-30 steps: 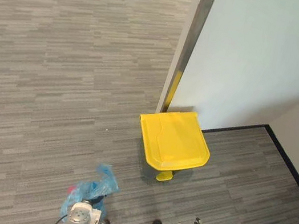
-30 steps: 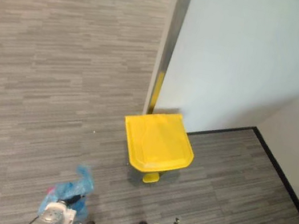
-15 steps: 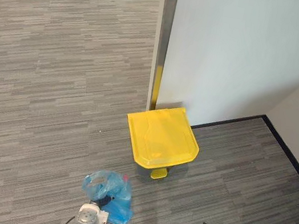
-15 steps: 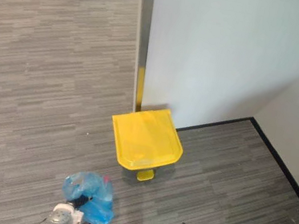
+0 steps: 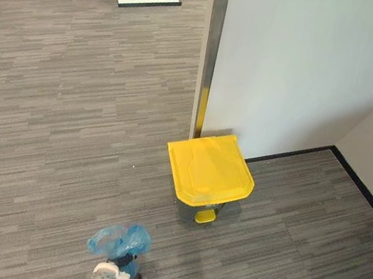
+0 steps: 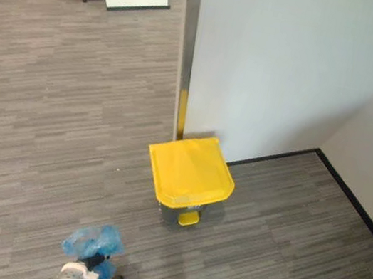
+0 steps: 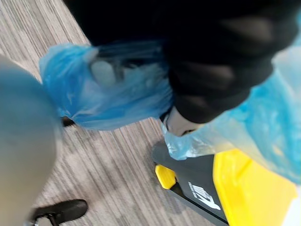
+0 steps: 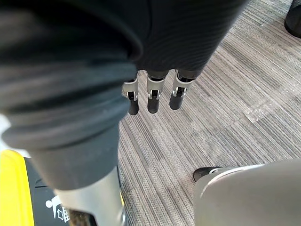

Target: Gather rubbish on tea table into small bin, then transfer packed bag to large trash can.

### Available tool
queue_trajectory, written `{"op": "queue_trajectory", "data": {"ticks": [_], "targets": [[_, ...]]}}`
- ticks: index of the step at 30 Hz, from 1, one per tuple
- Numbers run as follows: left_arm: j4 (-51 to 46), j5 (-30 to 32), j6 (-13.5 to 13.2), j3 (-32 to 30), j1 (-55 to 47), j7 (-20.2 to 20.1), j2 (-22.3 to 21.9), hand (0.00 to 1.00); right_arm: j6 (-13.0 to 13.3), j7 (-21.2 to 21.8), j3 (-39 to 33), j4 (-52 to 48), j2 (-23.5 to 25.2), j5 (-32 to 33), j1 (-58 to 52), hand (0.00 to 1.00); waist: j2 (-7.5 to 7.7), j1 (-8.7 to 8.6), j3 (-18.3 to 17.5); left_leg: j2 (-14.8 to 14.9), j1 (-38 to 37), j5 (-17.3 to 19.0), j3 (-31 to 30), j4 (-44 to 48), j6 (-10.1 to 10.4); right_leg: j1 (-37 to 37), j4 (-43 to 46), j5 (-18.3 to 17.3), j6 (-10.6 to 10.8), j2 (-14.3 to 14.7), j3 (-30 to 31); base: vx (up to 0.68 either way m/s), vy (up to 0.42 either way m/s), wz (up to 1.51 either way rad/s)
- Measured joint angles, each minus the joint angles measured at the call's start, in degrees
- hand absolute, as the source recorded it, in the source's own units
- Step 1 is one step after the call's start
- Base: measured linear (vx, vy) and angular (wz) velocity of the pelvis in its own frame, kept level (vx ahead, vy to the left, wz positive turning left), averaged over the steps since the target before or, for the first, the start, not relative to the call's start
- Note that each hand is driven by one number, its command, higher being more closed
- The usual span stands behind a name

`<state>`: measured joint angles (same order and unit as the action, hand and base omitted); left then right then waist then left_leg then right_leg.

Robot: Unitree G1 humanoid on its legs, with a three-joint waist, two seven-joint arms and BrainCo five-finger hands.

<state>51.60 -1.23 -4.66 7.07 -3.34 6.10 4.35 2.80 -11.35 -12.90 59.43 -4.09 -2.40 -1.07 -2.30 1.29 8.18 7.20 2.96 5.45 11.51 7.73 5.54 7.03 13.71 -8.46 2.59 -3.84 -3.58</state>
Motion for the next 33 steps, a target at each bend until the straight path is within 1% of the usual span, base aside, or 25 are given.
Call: {"op": "queue_trajectory", "data": {"ticks": [3,5,6,7,8,9,10,11,12,13,14,15,16,17,18,19,20,21,22,23,24,25,27,29,33], "targets": [[0.0,0.0,0.0,0.8,-0.1,-0.1,0.7,1.0,0.0,0.0,0.0,0.0,0.1,-0.1,0.1,0.0,0.27,0.02,0.0,-0.8,1.3,1.4,0.6,1.5,-0.8,0.9,-0.1,-0.3,1.4,-0.6,1.7,0.07,0.115,-0.19],[-0.2,0.1,0.0,0.9,-0.2,-0.2,0.8,1.0,0.0,0.1,-0.3,0.0,0.4,-0.1,0.5,0.0,1.3,0.02,0.7,-2.0,3.0,5.5,1.1,7.5,-2.5,2.1,3.7,-2.8,5.4,-2.7,2.5,0.13,0.176,-0.14],[-0.6,0.0,0.0,0.9,-0.2,-0.2,0.9,1.0,-0.1,0.1,-0.4,-0.1,0.3,-0.1,0.2,0.0,1.58,-0.28,0.8,-2.4,3.0,6.9,1.1,9.0,-3.0,2.2,5.5,-2.9,6.6,-3.5,2.3,0.15,0.154,-0.07],[-1.2,0.0,0.0,0.9,-0.2,-0.1,1.2,1.0,-0.1,0.1,-0.6,-1.0,-0.1,0.0,0.1,0.0,1.8,-0.59,1.1,-2.8,2.8,9.7,1.0,11.7,-3.3,5.2,15.5,-2.7,6.7,-4.2,3.7,0.14,0.14,-0.01],[-1.7,0.0,-0.1,1.0,-0.2,-0.1,1.5,1.0,0.0,0.1,-0.5,-2.7,0.7,0.0,0.0,0.0,2.25,-0.91,1.5,-2.9,2.1,11.4,1.3,14.1,-4.2,9.7,26.3,-0.1,6.0,-4.9,4.2,0.15,0.13,-0.03],[-2.0,0.0,-0.1,0.9,0.0,-0.1,1.6,1.0,0.1,0.1,-0.6,-3.7,0.8,0.0,0.1,0.0,2.46,-0.91,2.2,-2.9,0.7,12.5,1.5,15.3,-4.5,12.1,32.2,3.0,5.7,-5.3,4.0,0.24,0.163,-0.05],[-2.9,0.0,0.0,0.9,-0.1,-0.1,1.4,1.0,0.2,0.1,-1.3,-5.3,0.7,0.1,0.2,0.0,2.55,-1.06,3.7,-2.4,-1.7,14.0,1.9,17.4,-5.0,16.0,41.4,7.7,5.7,-6.1,3.2,0.25,0.135,-0.08],[-3.0,0.0,0.0,0.9,-0.1,-0.1,1.5,1.0,0.2,0.1,-1.7,-5.8,0.9,0.1,0.1,0.0,2.42,-1.03,4.0,-2.2,-2.3,15.0,2.0,18.2,-5.2,17.2,44.4,7.1,5.9,-6.5,2.5,0.32,0.137,-0.07],[-3.7,0.0,0.0,0.9,0.0,0.0,1.5,1.0,0.1,0.0,-2.4,-6.7,1.4,0.1,0.2,0.0,3.19,-1.02,4.4,-1.8,-4.3,17.2,2.0,20.0,-5.4,19.7,48.5,4.7,4.8,-7.0,-0.4,0.23,0.061,-0.04],[-4.1,0.0,0.0,0.9,0.6,0.0,1.6,1.0,0.2,-0.1,-2.9,-7.0,1.6,0.2,0.1,0.0,3.46,-1.0,4.7,-1.3,-5.8,19.3,1.9,21.0,-5.5,21.7,48.6,2.6,3.3,-7.0,-3.6,0.23,0.04,-0.04],[-4.1,0.0,0.0,1.0,1.0,0.0,1.5,1.0,0.2,-0.2,-3.2,-7.1,1.6,0.1,0.1,0.0,3.48,-1.04,4.7,-1.1,-6.4,20.2,1.9,21.2,-5.5,22.5,47.3,2.0,3.0,-7.0,-5.3,0.24,0.013,0.04],[-4.1,0.0,0.0,1.3,2.3,0.0,1.5,1.0,0.2,-0.3,-4.3,-7.4,1.6,0.2,0.1,0.0,3.54,-1.15,5.0,-0.9,-7.6,21.7,1.5,21.5,-5.4,23.8,41.5,1.8,3.2,-7.0,-9.1,0.4,-0.002,0.3],[-4.1,0.0,0.0,1.8,4.2,0.0,1.5,1.0,0.1,-0.6,-5.2,-7.4,1.6,0.2,-0.2,0.0,3.52,-1.3,5.6,-0.8,-8.2,22.7,0.3,22.2,-4.7,23.7,32.4,2.6,3.6,-7.1,-12.6,0.41,-0.02,0.45],[-4.1,0.0,-0.1,1.9,4.9,0.0,1.6,1.0,-0.1,-0.6,-5.6,-7.0,1.6,0.2,-0.4,0.0,3.53,-1.4,5.7,-0.7,-8.2,23.2,-0.4,22.9,-4.7,23.4,27.3,3.2,3.9,-7.0,-13.9,0.46,-0.074,0.7],[-4.1,0.1,-0.1,1.8,6.6,-0.1,1.5,1.0,-0.7,-0.7,-7.1,-6.6,2.1,0.2,-1.2,0.0,3.62,-1.33,6.4,-0.4,-8.4,24.6,-1.4,25.3,-3.8,22.0,14.9,4.9,3.5,-6.8,-16.3,0.43,-0.132,0.68],[-4.1,0.3,-0.1,1.7,7.2,-0.1,1.0,1.0,-1.2,-0.8,-7.8,-6.6,1.7,0.2,-1.6,0.0,2.41,-1.39,7.6,1.2,-9.3,26.3,-1.9,28.5,-2.6,18.2,8.3,6.0,2.6,-6.1,-18.1,0.46,-0.148,0.57],[-4.2,0.5,-0.2,1.5,7.2,0.0,0.9,1.0,-1.3,-0.9,-7.9,-6.6,1.6,0.2,-1.7,0.0,2.52,-1.35,7.6,1.6,-9.6,26.8,-2.2,29.7,-2.0,16.3,5.7,5.8,2.2,-5.4,-18.4,0.47,-0.149,0.09],[-4.3,1.2,-0.1,0.9,7.4,0.1,0.5,1.0,-1.5,-0.8,-8.2,-6.6,0.5,0.1,-1.2,0.0,-0.45,-0.55,9.4,4.2,-10.0,27.5,-2.9,32.4,-1.4,13.9,5.7,6.1,-0.2,-3.3,-19.7,0.42,-0.078,-0.04],[-4.4,1.2,-0.2,0.8,7.4,-0.1,0.5,1.0,-1.5,-0.9,-8.4,-6.9,0.3,0.0,-1.0,0.0,-0.8,-0.63,10.0,4.2,-9.9,26.1,-2.9,33.6,-0.1,14.2,8.8,5.3,-0.7,-3.9,-19.8,0.46,-0.082,0.07],[-4.4,1.2,-0.1,0.6,7.3,-0.2,-0.1,1.0,-2.0,-0.9,-9.4,-7.0,0.8,0.0,-1.6,0.0,-0.32,-0.68,10.0,4.3,-10.8,22.6,-3.5,36.0,0.1,14.3,15.2,1.1,-1.5,-5.6,-19.5,0.41,-0.094,0.27],[-4.4,1.2,-0.2,0.5,6.7,-0.3,-0.5,1.0,-2.0,-1.0,-9.4,-7.2,0.9,0.0,-2.0,0.0,0.13,-0.65,10.0,4.3,-12.0,20.9,-4.1,36.7,-0.7,13.9,18.6,-1.4,-1.4,-6.6,-19.3,0.37,-0.155,0.23],[-4.4,1.3,-0.3,-0.3,6.2,-0.5,-1.0,1.0,-2.0,-1.1,-9.6,-7.3,0.8,0.0,-2.3,0.0,0.19,-0.54,9.6,4.7,-13.2,19.7,-4.2,37.1,-1.8,13.8,22.2,-4.4,-0.5,-7.4,-19.2,0.27,-0.14,0.11],[-4.0,1.4,-0.8,-1.4,7.1,-1.4,-1.3,1.0,-2.2,-0.9,-9.6,-7.8,0.9,0.0,-2.0,0.0,-0.05,-0.43,9.4,6.3,-12.9,19.5,-4.3,36.9,-1.8,14.3,23.5,-6.1,-0.3,-6.8,-20.3,0.15,-0.11,0.12],[-3.5,2.3,-0.9,-1.7,8.3,-1.6,-1.3,1.0,-2.4,-0.6,-9.7,-9.3,1.6,0.0,-2.1,0.0,0.15,-0.28,9.3,7.4,-11.8,18.7,-4.3,36.1,-2.8,14.9,23.2,-6.2,-0.4,-6.0,-21.3,0.07,-0.132,0.12],[-3.6,2.5,-1.2,-1.6,8.5,-1.9,-1.3,1.0,-2.4,0.1,-9.5,-9.2,1.9,0.0,-2.3,0.0,0.31,0.24,9.3,9.7,-11.9,18.7,-4.0,35.0,-2.9,14.9,23.0,-6.2,-0.4,-4.7,-22.3,-0.03,-0.11,0.08]]}}
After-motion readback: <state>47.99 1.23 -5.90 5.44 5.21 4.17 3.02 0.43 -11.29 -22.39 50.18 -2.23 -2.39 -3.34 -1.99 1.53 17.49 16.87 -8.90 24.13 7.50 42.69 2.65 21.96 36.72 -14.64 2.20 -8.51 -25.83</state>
